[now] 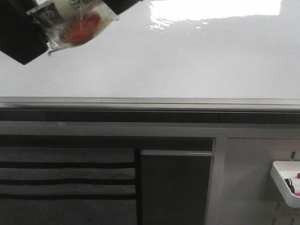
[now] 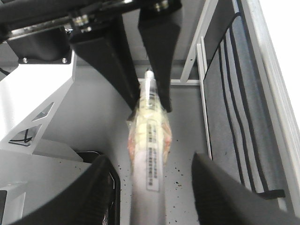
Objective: Write number 3 on whiteboard
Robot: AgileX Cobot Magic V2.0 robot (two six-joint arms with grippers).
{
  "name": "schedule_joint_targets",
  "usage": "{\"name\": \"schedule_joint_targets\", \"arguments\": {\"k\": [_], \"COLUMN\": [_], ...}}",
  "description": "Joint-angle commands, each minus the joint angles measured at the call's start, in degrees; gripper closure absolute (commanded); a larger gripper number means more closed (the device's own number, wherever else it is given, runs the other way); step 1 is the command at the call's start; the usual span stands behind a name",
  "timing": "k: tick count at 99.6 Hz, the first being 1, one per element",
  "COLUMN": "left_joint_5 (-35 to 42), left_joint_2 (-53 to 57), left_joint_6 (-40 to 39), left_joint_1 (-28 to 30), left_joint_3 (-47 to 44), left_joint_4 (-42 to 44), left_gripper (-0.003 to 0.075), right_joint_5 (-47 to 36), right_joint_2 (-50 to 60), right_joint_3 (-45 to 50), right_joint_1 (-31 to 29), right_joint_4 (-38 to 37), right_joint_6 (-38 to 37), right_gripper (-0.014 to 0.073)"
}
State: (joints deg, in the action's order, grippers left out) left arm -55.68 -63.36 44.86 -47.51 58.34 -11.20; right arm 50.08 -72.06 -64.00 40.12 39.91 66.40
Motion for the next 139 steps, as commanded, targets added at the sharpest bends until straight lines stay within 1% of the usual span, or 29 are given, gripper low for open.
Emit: {"name": "schedule_joint_targets", "arguments": {"k": [1,33,53,54,108,113,120,125,127,132,139], "left_joint_5": [2.5,4.6,4.6,4.6,4.9,4.9,5.1,5.3,5.3,5.9,6.0], "left_joint_2": [1.3,1.3,1.3,1.3,1.3,1.3,1.3,1.3,1.3,1.4,1.7], "left_joint_6": [0.2,0.2,0.2,0.2,0.2,0.2,0.2,0.2,0.2,0.2,0.2], "left_joint_1": [-0.4,-0.4,-0.4,-0.4,-0.4,-0.4,-0.4,-0.4,-0.4,-0.4,-0.2], "left_joint_3": [2.1,2.1,2.1,2.1,2.1,2.1,2.1,2.1,2.1,2.2,2.8], "left_joint_4": [-0.8,-0.8,-0.8,-0.8,-0.8,-0.8,-0.8,-0.8,-0.8,-0.7,-0.7], "left_gripper": [0.0738,0.0738,0.0738,0.0738,0.0734,0.0709,0.0623,0.0523,0.0495,0.0388,0.0292], "right_joint_5": [-1.8,-1.8,-2.0,-1.9,-2.8,-2.8,-2.8,-2.8,-2.8,-2.8,-3.0], "right_joint_2": [1.2,1.2,1.1,1.0,0.7,0.7,0.7,0.7,0.7,0.7,0.8], "right_joint_3": [-1.8,-1.8,-1.8,-1.8,-1.8,-1.8,-1.8,-1.8,-1.8,-1.8,-1.9], "right_joint_1": [0.1,0.1,0.1,0.1,0.1,0.1,0.1,0.1,0.1,0.1,0.1], "right_joint_4": [1.9,1.9,1.9,2.0,2.4,2.4,2.4,2.4,2.4,2.4,1.4], "right_joint_6": [0.8,0.8,0.8,0.8,0.8,0.8,0.8,0.8,0.8,0.8,0.8], "right_gripper": [0.0267,0.0267,0.0271,0.0291,0.0575,0.0592,0.0601,0.0601,0.0601,0.0600,0.0600]}}
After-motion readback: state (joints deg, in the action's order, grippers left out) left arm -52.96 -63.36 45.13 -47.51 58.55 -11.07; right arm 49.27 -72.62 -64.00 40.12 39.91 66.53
